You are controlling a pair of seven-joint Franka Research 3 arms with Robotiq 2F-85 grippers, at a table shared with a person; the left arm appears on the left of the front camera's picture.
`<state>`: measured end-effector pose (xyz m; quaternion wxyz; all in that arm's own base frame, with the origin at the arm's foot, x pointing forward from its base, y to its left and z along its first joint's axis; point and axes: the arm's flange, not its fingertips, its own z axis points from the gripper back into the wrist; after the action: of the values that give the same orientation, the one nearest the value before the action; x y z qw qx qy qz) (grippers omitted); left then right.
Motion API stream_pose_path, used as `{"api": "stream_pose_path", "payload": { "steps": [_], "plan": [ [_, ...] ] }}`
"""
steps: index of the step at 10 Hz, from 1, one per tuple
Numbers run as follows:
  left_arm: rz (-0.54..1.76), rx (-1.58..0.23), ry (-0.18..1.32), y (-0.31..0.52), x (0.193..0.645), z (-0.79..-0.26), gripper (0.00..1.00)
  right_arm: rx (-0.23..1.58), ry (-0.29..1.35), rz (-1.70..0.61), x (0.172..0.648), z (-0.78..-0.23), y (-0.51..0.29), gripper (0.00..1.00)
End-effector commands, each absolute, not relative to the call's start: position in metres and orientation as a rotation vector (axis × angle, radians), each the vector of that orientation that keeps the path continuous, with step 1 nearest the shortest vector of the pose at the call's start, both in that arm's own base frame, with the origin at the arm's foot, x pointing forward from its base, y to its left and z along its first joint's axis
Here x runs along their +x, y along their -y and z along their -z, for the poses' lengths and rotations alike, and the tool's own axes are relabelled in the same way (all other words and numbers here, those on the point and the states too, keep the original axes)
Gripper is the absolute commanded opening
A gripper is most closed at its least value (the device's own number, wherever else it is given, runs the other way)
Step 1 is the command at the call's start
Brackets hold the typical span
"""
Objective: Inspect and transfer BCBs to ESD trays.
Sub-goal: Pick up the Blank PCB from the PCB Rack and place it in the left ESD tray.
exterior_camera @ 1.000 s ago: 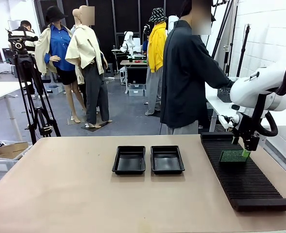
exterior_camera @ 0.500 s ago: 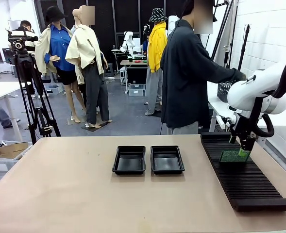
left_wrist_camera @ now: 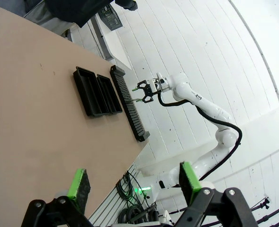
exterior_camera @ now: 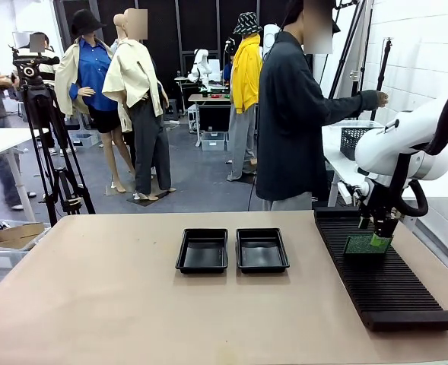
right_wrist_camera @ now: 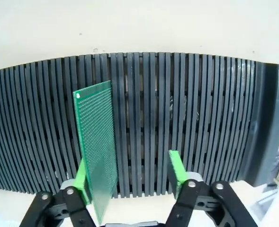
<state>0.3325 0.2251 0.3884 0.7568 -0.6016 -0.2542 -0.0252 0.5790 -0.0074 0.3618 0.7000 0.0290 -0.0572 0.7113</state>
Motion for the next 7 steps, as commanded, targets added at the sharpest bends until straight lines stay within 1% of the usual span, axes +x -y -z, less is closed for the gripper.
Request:
{"api": "stream_pose_path", "payload": {
  "steps": [1, 2, 3, 7],
  "plan": [
    [0.046, -1.308, 0.554, -0.2261, 0.3313, -0.3904, 1.0, 0.054, 0.114, -1.568, 0.5767, -0.3582, 0.0027, 0.36],
    [0.046, -1.308, 0.554, -0.2261, 0.3313, -0.3904, 1.0, 0.057, 0.113, -1.569, 0.5763, -0.3578, 0.0022, 0.16],
    [0.046, -1.308, 0.554, -0.2261, 0.3313, -0.3904, 1.0, 0.058, 0.113, -1.568, 0.5755, -0.3581, 0.0017, 0.0],
    [0.046, -1.308, 0.554, -0.2261, 0.3313, -0.3904, 1.0, 0.075, 0.089, -1.551, 0.5737, -0.3581, 0.0007, 0.0]
  ]
}}
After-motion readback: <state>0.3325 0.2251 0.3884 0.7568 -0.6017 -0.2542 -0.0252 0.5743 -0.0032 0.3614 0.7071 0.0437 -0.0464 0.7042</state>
